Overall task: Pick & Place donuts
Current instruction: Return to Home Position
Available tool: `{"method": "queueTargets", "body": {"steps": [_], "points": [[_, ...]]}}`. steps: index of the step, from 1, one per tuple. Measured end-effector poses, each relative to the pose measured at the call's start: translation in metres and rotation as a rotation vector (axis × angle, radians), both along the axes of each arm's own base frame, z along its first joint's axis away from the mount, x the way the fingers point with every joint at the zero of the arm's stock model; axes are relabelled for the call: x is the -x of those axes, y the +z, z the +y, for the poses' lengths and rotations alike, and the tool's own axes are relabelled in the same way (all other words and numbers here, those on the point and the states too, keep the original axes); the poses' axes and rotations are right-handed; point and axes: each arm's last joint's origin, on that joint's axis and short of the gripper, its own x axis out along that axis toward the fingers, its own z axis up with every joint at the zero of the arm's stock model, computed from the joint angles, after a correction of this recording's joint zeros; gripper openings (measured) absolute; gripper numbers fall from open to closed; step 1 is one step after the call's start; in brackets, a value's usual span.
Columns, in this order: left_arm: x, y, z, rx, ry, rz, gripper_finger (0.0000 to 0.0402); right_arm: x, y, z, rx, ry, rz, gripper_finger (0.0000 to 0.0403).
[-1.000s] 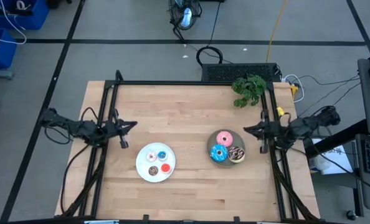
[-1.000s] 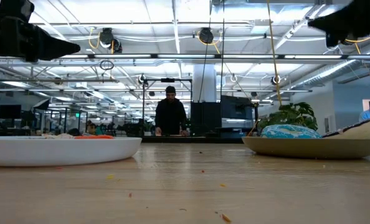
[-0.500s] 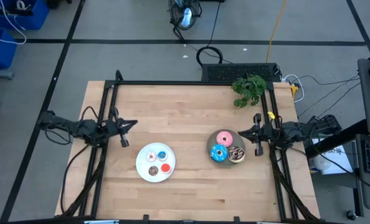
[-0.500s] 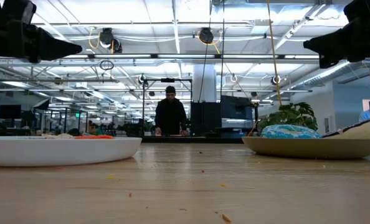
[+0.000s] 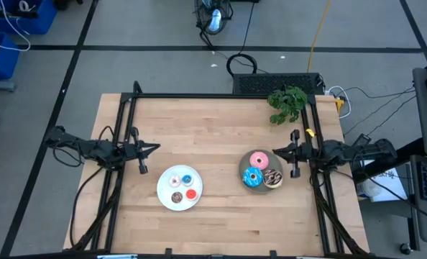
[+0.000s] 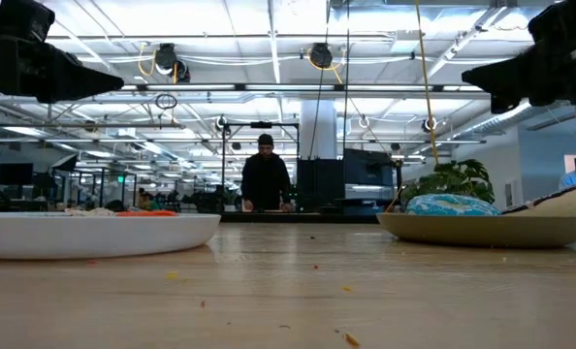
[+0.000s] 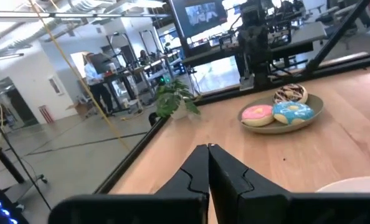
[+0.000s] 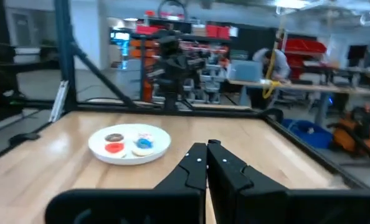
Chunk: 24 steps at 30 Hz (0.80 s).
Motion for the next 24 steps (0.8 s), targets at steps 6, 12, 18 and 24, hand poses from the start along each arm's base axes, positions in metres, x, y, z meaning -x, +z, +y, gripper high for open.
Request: {"method": "queueTargets", "body": {"steps": [6,12,18,24], "points": [[-0.0001,-0.0018,-0.0005,0.012,-0.016,0.014,0.0005,-0.0004,0.0019,-0.002,-0.018,0.052,-0.022,0.0],[-0.002,-0.0059,-0.0034,-0.013,-0.104,0.008,0.0004,-0.0006,0.0005,-0.0031,-0.013,0.04,-0.008,0.0],[-0.002,-0.0063,-0.0027,0.03,-0.079,-0.004,0.0005,-0.0005,0.0018,-0.0033,0.001,0.038,-0.021,0.0],[-0.002,-0.0064,-0.0025,0.094,-0.071,-0.021,0.0015,-0.0006,0.0008,-0.0033,0.002,0.038,-0.011,0.0]]}}
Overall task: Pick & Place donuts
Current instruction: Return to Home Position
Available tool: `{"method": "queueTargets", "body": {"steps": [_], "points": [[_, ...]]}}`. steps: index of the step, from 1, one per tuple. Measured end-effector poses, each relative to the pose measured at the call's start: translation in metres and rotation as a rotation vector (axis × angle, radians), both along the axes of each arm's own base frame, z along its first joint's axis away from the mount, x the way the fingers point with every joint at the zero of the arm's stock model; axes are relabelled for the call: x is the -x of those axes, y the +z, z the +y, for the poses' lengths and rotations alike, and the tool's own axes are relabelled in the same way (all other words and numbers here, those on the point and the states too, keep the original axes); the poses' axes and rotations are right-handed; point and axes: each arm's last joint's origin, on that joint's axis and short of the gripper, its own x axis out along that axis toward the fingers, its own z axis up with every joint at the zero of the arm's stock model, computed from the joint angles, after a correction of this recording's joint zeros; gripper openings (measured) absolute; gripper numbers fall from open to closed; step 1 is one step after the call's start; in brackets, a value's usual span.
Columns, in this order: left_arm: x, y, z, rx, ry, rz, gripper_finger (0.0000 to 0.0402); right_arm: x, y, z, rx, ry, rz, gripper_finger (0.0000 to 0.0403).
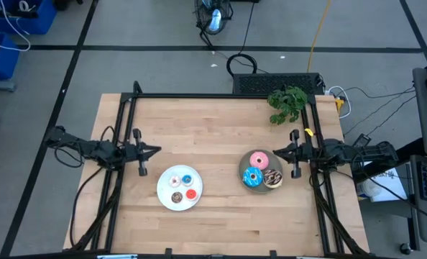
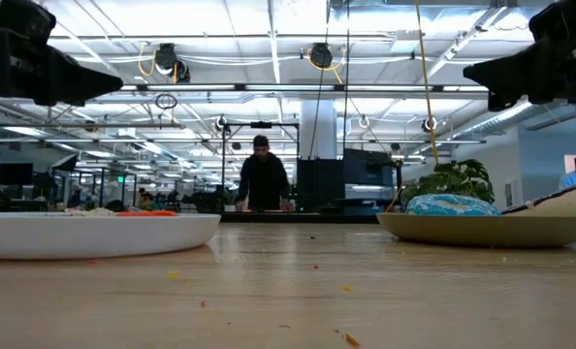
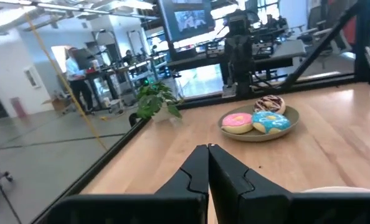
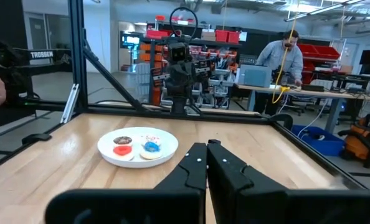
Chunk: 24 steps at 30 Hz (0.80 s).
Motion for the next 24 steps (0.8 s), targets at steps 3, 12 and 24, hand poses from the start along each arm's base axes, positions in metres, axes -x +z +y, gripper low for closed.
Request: {"method": "queueTargets", "body": {"steps": [3,12,24], "points": [[0.0001,-0.0005,0.0006,0.009,0.023,0.002,0.0018,0.0,-0.0004,-0.0001,0.009,-0.005,0.005,0.0],[0.0001,-0.0002,0.0007,0.055,0.024,-0.012,0.0013,0.0,-0.0004,-0.0001,0.01,-0.005,0.004,0.0],[0.0001,-0.0001,0.0007,0.055,0.025,-0.014,0.0061,0.0,-0.0004,-0.0001,-0.019,-0.003,0.003,0.0]]}}
